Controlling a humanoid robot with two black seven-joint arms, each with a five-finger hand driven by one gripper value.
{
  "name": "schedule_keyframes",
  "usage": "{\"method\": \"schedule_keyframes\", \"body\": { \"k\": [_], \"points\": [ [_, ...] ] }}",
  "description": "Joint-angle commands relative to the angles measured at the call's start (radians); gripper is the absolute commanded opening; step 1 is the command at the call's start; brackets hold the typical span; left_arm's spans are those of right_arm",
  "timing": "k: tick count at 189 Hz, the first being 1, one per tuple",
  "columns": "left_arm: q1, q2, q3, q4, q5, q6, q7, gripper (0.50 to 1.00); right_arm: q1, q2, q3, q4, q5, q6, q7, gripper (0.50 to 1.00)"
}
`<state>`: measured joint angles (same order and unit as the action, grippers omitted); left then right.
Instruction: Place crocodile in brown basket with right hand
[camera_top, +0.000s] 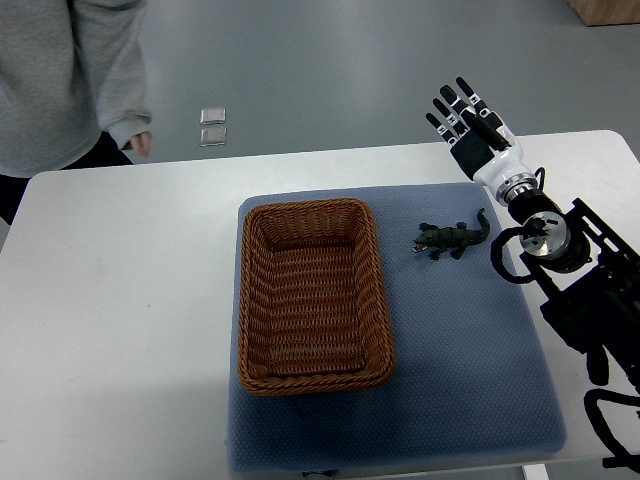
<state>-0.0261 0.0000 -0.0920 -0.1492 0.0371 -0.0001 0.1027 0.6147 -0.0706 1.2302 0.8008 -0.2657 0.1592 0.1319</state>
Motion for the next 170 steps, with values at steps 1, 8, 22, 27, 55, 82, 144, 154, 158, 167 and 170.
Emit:
{"method": "schedule_keyframes", "body": {
  "k": [1, 8, 22, 27, 55, 82, 144, 154, 158, 167, 170],
  "points": [
    [0.000, 0.000, 0.000, -0.001, 0.000, 0.000, 0.000, 1.000, -0.001, 0.000, -0.003, 0.000, 0.000, 0.000, 0.000, 0.926],
    [0.000, 0.000, 0.000, -0.001, 0.000, 0.000, 0.000, 1.000, -0.001, 0.000, -0.003, 0.000, 0.000, 0.000, 0.000, 0.926],
    [0.000, 0.000, 0.005, -0.001, 0.000, 0.000, 0.000, 1.000, -0.001, 0.000, -0.003, 0.000, 0.000, 0.000, 0.000, 0.926],
    [0.000, 0.000, 0.001, -0.001, 0.000, 0.000, 0.000, 1.000, -0.001, 0.000, -0.003, 0.000, 0.000, 0.002, 0.000, 0.926],
    [0.000, 0.000, -0.005, 0.000, 0.000, 0.000, 0.000, 1.000, 0.004, -0.009, -0.006, 0.002, -0.001, 0.006, -0.002, 0.926],
    [0.000, 0.000, -0.005, 0.000, 0.000, 0.000, 0.000, 1.000, 0.034, -0.052, -0.072, 0.002, -0.030, 0.033, -0.003, 0.926],
    [0.000, 0.000, -0.005, -0.010, 0.000, 0.002, 0.000, 1.000, 0.191, -0.278, -0.357, 0.015, -0.282, 0.122, -0.106, 0.924],
    [0.000, 0.000, -0.003, -0.012, 0.001, 0.000, 0.000, 1.000, 0.237, -0.322, -0.431, 0.021, -0.379, 0.141, -0.115, 0.924],
    [0.000, 0.000, -0.003, -0.013, 0.001, 0.000, -0.001, 1.000, 0.257, -0.339, -0.462, 0.026, -0.417, 0.151, -0.123, 0.924],
    [0.000, 0.000, -0.002, -0.015, 0.003, 0.000, -0.001, 1.000, 0.310, -0.388, -0.546, 0.051, -0.513, 0.181, -0.150, 0.924],
    [-0.002, 0.000, -0.002, -0.015, 0.003, 0.000, -0.001, 1.000, 0.323, -0.397, -0.563, 0.057, -0.532, 0.187, -0.156, 0.924]
  ]
}}
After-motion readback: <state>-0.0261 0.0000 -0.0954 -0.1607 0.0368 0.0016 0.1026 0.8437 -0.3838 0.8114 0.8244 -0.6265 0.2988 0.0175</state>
